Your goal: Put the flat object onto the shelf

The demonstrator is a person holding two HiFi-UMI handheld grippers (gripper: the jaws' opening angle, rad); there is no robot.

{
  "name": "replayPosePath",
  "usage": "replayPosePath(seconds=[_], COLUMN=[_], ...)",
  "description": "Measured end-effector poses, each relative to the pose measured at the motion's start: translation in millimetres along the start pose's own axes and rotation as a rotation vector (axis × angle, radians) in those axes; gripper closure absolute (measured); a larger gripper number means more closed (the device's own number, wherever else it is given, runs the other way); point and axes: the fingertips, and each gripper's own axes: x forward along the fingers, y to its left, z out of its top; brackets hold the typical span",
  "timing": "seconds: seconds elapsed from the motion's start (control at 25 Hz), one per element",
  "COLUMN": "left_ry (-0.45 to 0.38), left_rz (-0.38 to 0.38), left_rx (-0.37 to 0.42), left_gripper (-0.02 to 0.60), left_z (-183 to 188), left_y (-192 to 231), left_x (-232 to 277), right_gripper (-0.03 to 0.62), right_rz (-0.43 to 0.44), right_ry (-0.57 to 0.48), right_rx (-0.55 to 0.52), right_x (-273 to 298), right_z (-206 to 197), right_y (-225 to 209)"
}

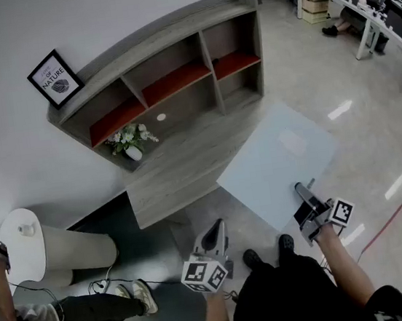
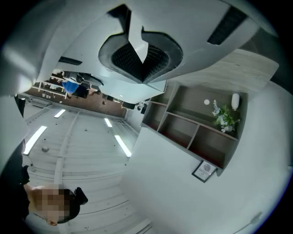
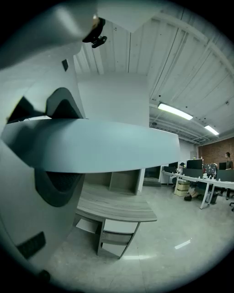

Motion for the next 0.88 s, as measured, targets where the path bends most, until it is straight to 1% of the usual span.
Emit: replayPosePath(seconds=[0.28, 0.56, 0.68, 0.88], left_ry=[-0.012, 0.001, 0.0, 0.004], left_rz=[0.017, 0.017, 0.006, -0.018], left_rx=[-0.027, -0.046, -0.055, -0.069], left_gripper=[0.569, 0.569, 0.569, 0.569], left_z=[8, 4, 4, 5], left_y=[2, 8, 10, 14], left_x=[3, 5, 5, 5], right_gripper=[0.322, 0.322, 0.322, 0.322], right_rz=[0.002, 0.003, 0.013, 0.027], right_ry=[0.013, 0.04, 0.051, 0.067], right_rx=[-0.004, -0.008, 0.007, -0.003], right_x=[9, 17, 21, 29], right_z=[1, -6, -10, -19], right_y=[1, 0, 3, 9])
